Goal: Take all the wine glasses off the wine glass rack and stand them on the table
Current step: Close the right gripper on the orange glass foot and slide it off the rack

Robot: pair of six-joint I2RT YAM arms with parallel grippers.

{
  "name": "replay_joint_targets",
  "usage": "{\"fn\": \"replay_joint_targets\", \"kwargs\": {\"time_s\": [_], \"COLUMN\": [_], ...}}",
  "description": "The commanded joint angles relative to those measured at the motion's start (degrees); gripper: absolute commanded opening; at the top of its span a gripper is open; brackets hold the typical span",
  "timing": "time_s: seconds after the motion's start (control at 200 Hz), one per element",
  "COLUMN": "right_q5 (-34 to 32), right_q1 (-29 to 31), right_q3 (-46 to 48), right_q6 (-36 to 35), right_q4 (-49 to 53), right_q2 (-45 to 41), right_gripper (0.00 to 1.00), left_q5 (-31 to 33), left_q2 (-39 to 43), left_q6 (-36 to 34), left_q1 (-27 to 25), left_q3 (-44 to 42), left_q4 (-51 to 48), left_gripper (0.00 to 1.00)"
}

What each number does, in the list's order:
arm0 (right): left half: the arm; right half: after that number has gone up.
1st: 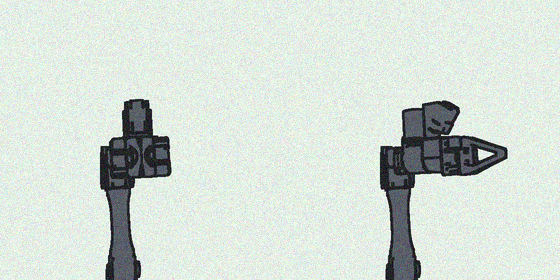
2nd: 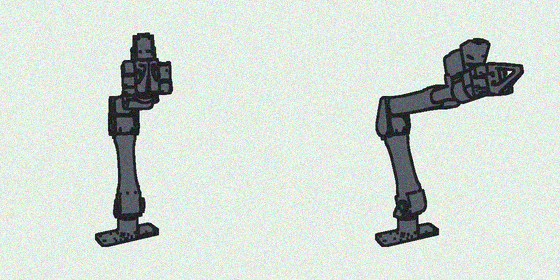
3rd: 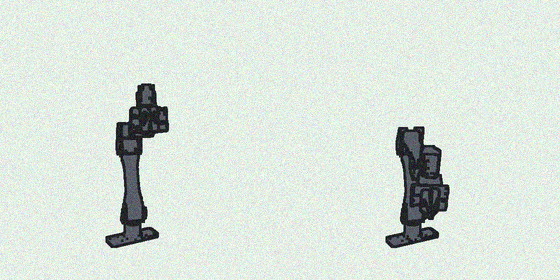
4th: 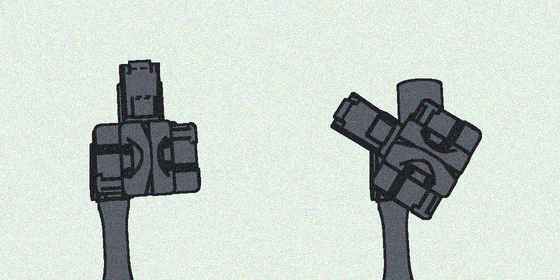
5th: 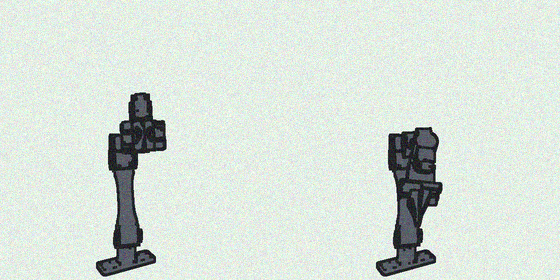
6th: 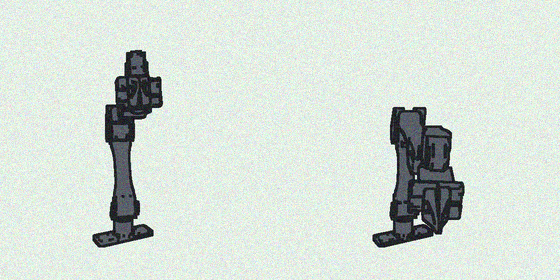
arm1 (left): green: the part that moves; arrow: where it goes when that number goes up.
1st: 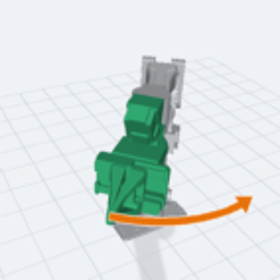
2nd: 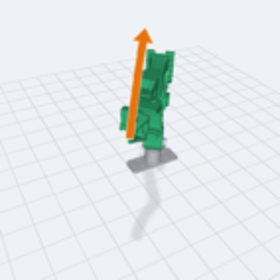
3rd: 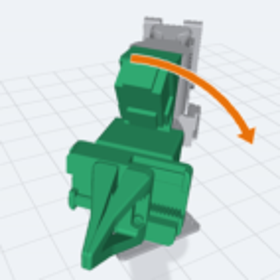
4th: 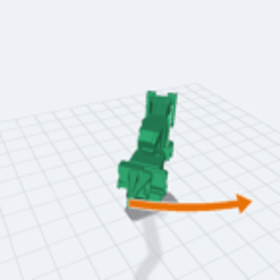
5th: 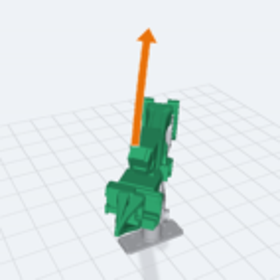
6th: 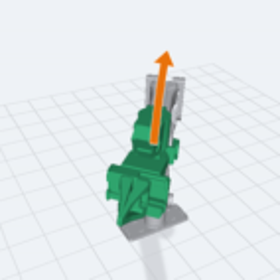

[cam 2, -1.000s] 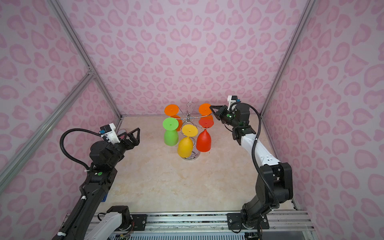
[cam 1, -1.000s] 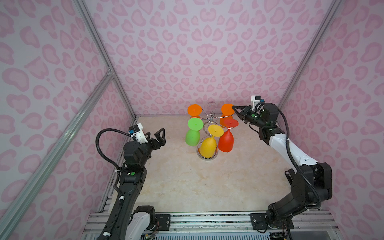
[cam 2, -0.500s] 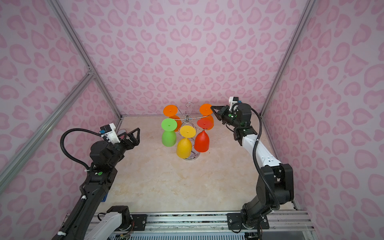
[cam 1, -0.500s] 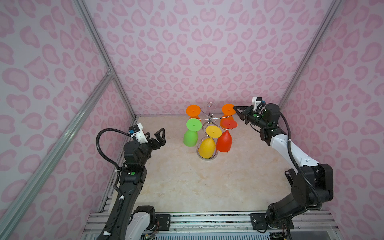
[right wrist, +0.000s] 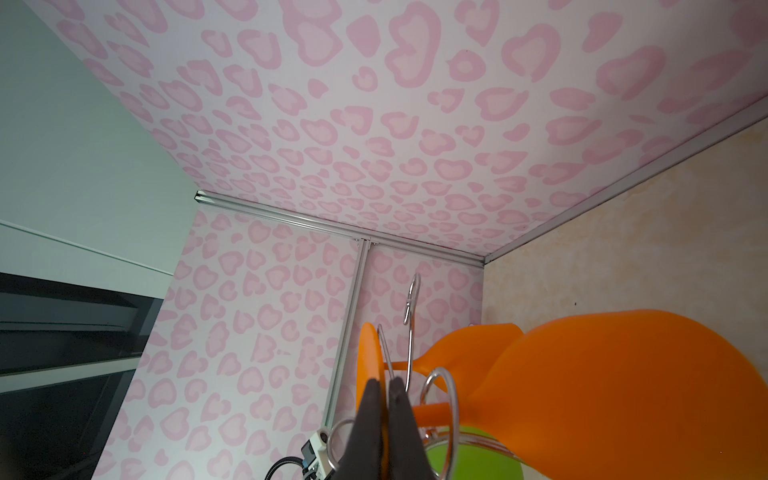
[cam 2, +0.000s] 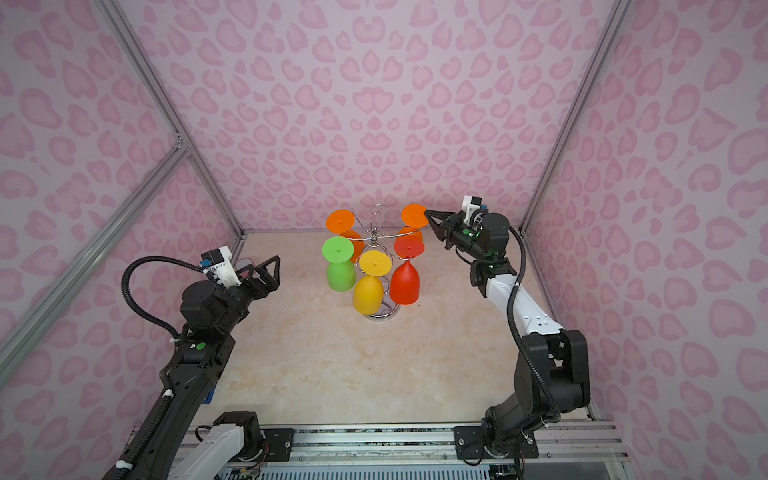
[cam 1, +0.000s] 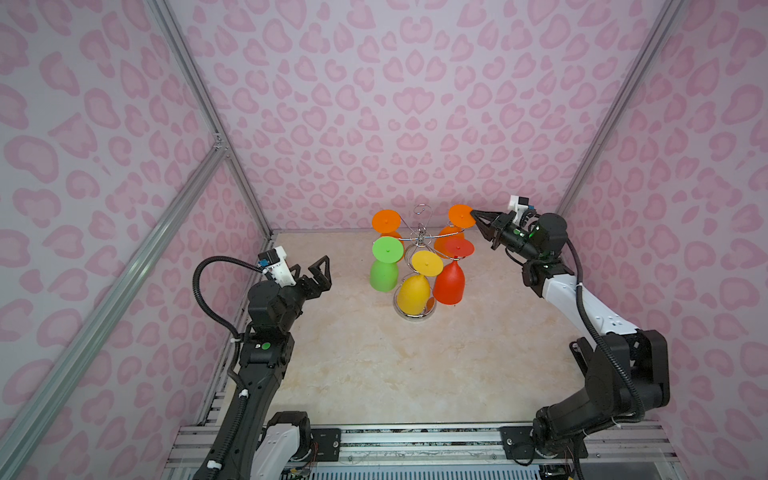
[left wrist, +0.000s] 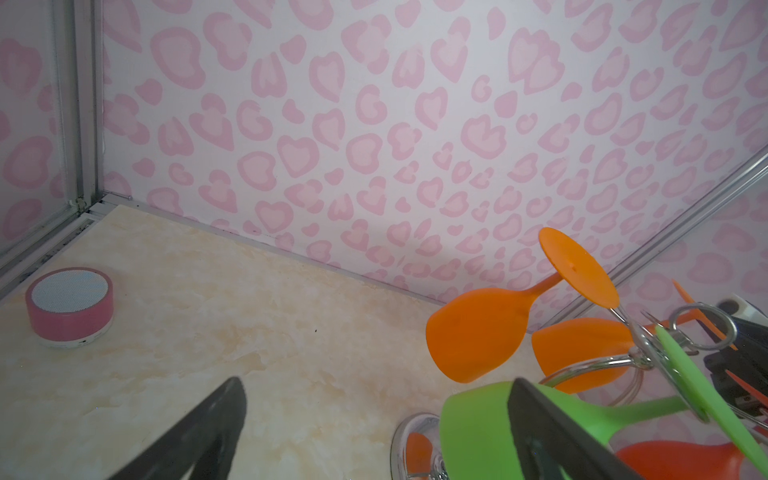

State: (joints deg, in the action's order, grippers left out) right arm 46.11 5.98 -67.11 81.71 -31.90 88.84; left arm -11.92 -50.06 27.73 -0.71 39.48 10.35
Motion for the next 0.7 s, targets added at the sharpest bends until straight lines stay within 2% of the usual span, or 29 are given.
{"fn": "replay_joint_targets", "kwargs": {"time_s": [0.0, 0.325, 0.695], "right_q5": [1.18, 1.57, 1.26], "right_q1": [-0.26, -0.62, 1.93], "right_q3": [1.16, 3.87, 3.54], "right_q6": [0.55, 0.91, 0.48], "right_q4": [-3.06, -3.46, -3.10], "right_q2": [-0.99, -3.57, -3.69], "right_gripper": [0.00, 0.00, 0.00], "left_q5": [-0.09, -0.12, -0.34], "left_q2": [-0.03, -0.42, -0.79], "left_q6": [-0.92, -0.74, -0.58], "left_q1": [0.05, 0.01, 0.05], "left_q3": [0.77, 0.84, 0.77], "left_q4": [0.90, 0.90, 0.90], "left_gripper": [1.00, 1.00, 1.00]}}
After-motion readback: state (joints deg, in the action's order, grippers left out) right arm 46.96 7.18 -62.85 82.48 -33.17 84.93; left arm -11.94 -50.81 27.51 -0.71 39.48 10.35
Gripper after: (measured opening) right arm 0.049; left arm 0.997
